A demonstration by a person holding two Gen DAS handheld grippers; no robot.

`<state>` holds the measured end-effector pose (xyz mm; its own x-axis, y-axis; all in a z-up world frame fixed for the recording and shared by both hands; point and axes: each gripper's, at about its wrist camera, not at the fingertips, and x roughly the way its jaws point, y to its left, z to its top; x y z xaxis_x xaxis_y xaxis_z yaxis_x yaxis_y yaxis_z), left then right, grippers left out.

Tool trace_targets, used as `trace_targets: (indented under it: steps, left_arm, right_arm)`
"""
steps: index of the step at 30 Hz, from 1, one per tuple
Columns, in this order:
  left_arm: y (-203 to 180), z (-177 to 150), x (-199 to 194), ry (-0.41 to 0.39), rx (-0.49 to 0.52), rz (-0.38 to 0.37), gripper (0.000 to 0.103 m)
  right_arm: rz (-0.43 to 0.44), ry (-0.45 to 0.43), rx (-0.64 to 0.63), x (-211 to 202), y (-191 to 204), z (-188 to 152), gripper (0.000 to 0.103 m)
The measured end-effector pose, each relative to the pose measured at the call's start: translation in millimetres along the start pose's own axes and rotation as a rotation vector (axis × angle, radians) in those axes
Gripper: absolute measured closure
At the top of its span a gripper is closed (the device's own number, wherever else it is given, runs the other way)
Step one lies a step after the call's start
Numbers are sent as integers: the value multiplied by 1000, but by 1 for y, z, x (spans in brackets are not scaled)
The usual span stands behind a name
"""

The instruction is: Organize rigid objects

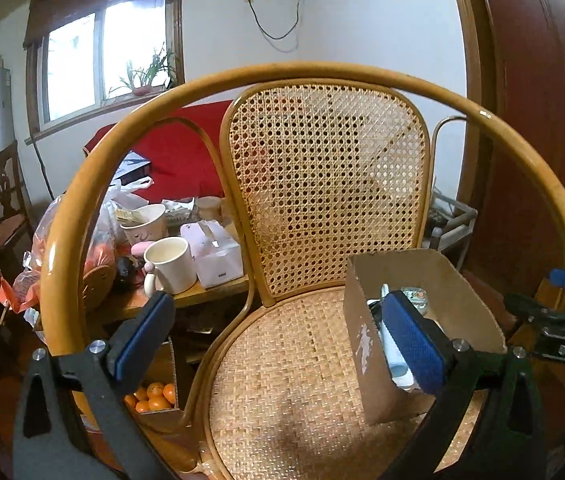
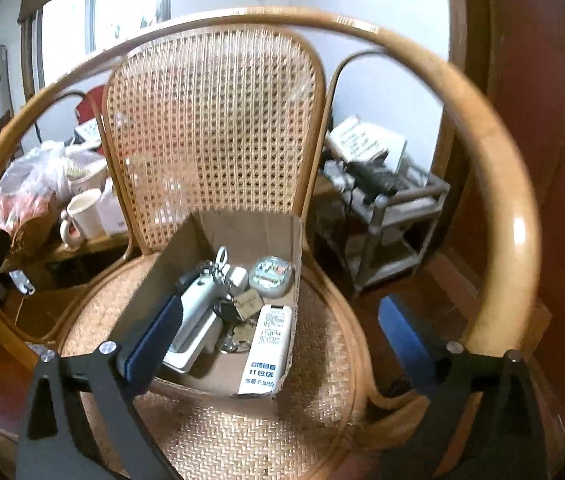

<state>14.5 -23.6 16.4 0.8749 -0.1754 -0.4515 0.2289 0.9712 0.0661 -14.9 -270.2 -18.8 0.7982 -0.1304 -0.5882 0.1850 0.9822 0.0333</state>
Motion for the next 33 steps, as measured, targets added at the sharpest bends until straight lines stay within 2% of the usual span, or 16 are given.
trace_targets:
  steps: [9, 15, 24, 33]
  left_arm:
    - [2, -15, -19, -18, -2, -6, 0]
    - [-2, -31, -20, 15, 38, 10, 0]
    - [-1, -34, -18, 32, 52, 33, 0]
    - [-2, -36, -18, 36, 53, 7, 0]
  right_arm:
    - [72, -116, 6, -50, 1, -29, 0]
    - [65, -96, -16, -50, 1, -40, 0]
    - [61, -94, -8, -50, -2, -42, 0]
    - [61, -92, -18, -50, 0, -42, 0]
